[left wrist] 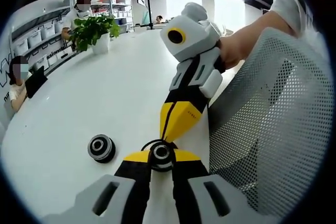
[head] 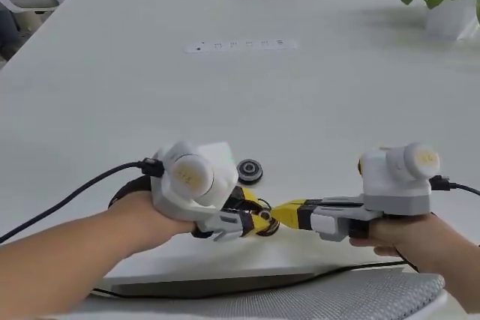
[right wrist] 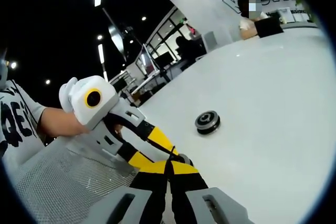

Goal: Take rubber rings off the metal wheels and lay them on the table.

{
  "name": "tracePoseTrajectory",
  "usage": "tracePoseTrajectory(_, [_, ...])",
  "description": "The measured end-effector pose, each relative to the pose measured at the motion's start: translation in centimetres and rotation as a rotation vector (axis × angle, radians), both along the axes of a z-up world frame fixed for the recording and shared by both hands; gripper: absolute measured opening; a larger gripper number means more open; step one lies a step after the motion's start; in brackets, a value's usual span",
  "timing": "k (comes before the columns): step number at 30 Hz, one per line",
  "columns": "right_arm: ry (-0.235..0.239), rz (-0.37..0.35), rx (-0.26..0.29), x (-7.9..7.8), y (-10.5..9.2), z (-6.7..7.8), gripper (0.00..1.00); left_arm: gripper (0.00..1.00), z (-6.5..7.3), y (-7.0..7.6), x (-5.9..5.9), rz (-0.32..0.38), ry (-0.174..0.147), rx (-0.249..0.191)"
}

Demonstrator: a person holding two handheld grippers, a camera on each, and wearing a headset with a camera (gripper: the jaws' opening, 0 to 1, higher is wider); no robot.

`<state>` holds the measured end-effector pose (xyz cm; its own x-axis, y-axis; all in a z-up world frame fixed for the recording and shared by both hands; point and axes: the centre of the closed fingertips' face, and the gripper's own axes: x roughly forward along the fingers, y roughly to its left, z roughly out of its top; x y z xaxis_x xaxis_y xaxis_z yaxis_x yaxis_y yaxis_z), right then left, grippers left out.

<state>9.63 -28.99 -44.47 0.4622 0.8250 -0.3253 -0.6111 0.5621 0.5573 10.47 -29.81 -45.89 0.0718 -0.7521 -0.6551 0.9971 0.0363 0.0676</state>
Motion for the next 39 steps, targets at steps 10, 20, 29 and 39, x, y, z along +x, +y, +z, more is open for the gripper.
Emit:
tracePoseTrajectory(10, [-0.002, 0.009, 0.006, -0.1, 0.0, 0.3, 0.0, 0.15, 0.7, 0.4, -0.5, -0.023, 0.006, 0.008])
tracePoseTrajectory(20, [-0.014, 0.009, 0.019, 0.0, -0.2, 0.9, 0.0, 0.2, 2.0, 0.8, -0.8, -0.026, 0.011, -0.008])
tracePoseTrajectory(29, [-0.041, 0.006, 0.05, 0.6, -0.1, 2.3, 0.0, 0.22, 3.2, 1.5, -0.8, -0.004, 0.018, -0.039])
tracePoseTrajectory(39, [-0.054, 0.027, 0.051, 0.9, 0.2, 2.8, 0.0, 0.27, 4.7, 2.8, -0.4, 0.043, 0.033, -0.078])
